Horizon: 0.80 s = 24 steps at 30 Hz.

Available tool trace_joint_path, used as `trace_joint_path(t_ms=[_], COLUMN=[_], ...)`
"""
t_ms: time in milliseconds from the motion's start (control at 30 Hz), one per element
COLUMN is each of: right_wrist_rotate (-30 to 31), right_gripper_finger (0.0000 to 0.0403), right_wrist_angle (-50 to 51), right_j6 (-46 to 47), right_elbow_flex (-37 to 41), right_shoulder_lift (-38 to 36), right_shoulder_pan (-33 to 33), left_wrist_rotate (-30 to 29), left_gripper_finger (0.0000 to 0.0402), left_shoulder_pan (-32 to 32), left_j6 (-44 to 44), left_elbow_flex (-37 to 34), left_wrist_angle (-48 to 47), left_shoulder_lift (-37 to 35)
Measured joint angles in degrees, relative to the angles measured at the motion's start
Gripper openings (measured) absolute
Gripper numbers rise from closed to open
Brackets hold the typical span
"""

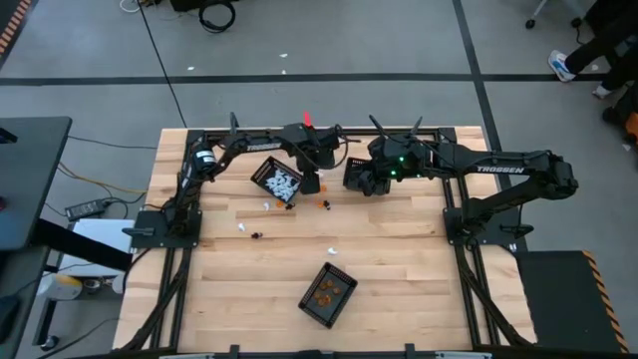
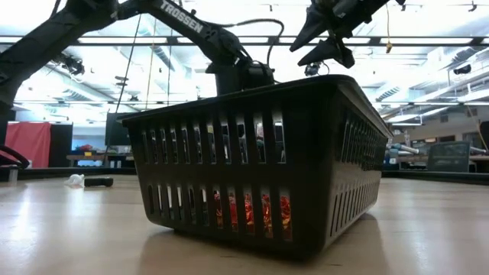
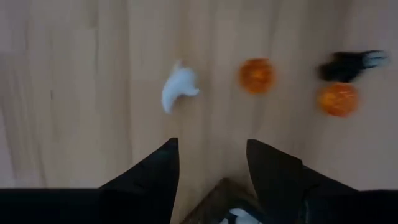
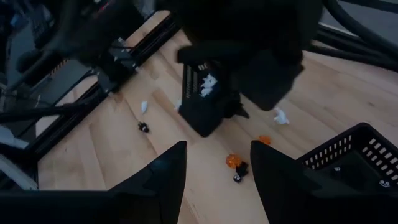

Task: Sort Halloween decoration
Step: Put the white ghost toy into the top left black basket

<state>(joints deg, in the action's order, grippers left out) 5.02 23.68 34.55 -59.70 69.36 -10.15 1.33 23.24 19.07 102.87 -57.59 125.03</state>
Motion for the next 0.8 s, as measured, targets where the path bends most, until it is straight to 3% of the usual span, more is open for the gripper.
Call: trace_joint_path(t_ms=[167,467,800], right_wrist_rotate=[2.37,8.93,8.92], right_gripper_finger=[0.0182,0.0182,0.0182], right_wrist_angle=[0.04,-2.17,-2.69], right_j6=[3.24,3.34,2.95], right_elbow_flex=[0.00,0.00,0.00], right_shoulder_lift=[-0.61,-1.55,-1.55], right_shoulder_pan=[0.28,2.92,2.96], left_wrist_rotate=[5.08,5.62,6.44], left_gripper_finger=[0.0194,0.0194,0.0194], left_shoulder_pan=[1.51,3.29,2.79], left_j6=[3.79,8.24,-3.13], left_elbow_flex=[0.04,0.00,-0.15], left_wrist_angle=[0.21,5.95,9.36], left_shoulder_lift=[-1.68,-1.68,0.07])
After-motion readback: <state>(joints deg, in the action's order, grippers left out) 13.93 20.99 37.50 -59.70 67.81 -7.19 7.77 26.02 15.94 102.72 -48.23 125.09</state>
